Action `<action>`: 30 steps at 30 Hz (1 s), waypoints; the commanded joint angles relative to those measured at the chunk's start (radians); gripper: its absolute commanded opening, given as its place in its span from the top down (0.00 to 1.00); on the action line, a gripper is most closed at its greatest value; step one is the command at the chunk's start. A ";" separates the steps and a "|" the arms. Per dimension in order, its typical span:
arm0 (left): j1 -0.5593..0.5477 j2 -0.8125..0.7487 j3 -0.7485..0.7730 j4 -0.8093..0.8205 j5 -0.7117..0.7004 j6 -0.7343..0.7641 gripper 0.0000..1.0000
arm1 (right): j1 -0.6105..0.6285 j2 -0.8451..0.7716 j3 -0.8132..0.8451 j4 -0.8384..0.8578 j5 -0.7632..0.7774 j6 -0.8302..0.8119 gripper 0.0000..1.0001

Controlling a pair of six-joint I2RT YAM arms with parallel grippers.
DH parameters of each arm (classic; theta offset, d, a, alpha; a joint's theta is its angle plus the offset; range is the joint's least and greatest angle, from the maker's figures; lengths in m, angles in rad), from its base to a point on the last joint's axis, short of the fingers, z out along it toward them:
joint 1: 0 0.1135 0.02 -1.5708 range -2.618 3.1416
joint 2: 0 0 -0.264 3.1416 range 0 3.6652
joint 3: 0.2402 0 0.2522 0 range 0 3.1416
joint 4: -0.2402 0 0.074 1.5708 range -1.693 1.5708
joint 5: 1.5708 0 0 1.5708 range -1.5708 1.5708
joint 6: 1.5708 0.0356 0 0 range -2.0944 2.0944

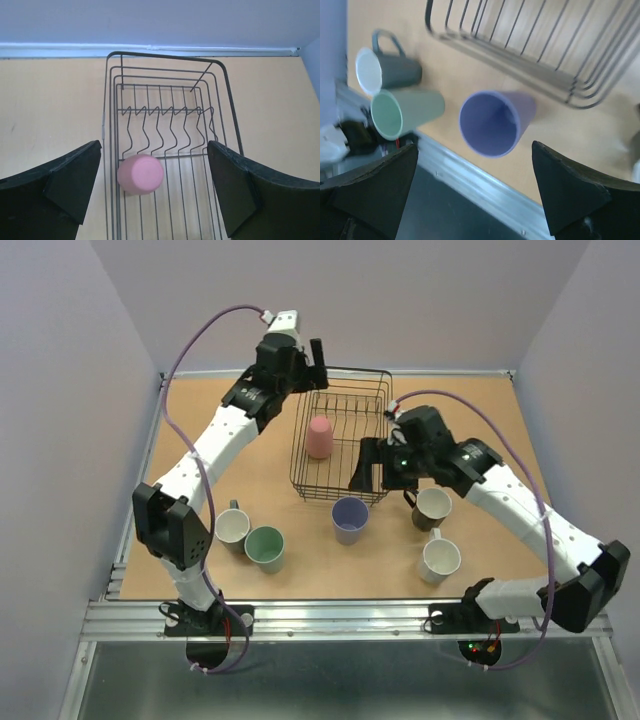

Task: Load the cups into the dish rack

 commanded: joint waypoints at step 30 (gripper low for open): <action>0.088 -0.336 -0.355 -0.040 0.092 -0.034 0.04 | 0.212 0.237 -0.090 -0.057 0.269 0.026 0.34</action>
